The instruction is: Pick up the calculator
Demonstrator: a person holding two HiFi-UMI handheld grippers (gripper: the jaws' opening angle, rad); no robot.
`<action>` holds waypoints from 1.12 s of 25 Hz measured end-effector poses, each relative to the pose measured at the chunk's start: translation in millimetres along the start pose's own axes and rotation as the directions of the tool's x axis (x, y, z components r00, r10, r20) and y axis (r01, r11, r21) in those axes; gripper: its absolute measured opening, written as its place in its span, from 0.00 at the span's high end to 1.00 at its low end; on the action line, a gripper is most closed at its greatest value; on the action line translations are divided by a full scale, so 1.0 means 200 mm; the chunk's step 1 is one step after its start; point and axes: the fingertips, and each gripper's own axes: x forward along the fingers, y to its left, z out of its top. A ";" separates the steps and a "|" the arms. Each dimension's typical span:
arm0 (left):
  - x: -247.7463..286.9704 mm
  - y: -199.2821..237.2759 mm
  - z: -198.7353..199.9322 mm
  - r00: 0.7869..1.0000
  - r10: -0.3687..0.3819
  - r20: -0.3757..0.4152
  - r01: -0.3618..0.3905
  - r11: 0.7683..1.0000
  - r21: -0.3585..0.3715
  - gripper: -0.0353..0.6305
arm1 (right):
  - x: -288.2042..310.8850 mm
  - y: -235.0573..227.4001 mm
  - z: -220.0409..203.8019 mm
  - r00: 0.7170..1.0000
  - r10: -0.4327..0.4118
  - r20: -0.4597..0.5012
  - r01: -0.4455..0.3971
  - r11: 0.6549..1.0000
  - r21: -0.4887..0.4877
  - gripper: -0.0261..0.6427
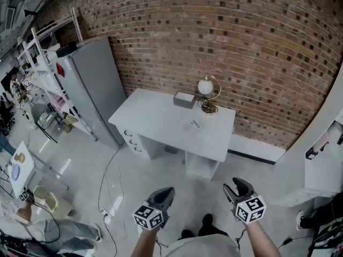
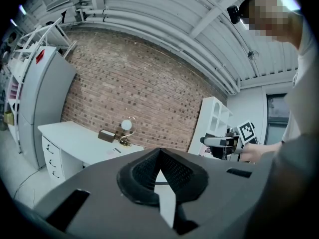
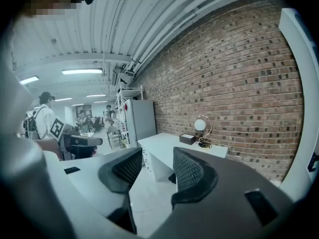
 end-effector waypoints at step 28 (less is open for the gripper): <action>1.01 0.37 0.17 0.989 0.141 -0.039 -0.142 0.990 -0.020 0.93 | 0.81 -0.95 0.15 0.991 0.131 -0.033 -0.129 0.991 0.043 0.66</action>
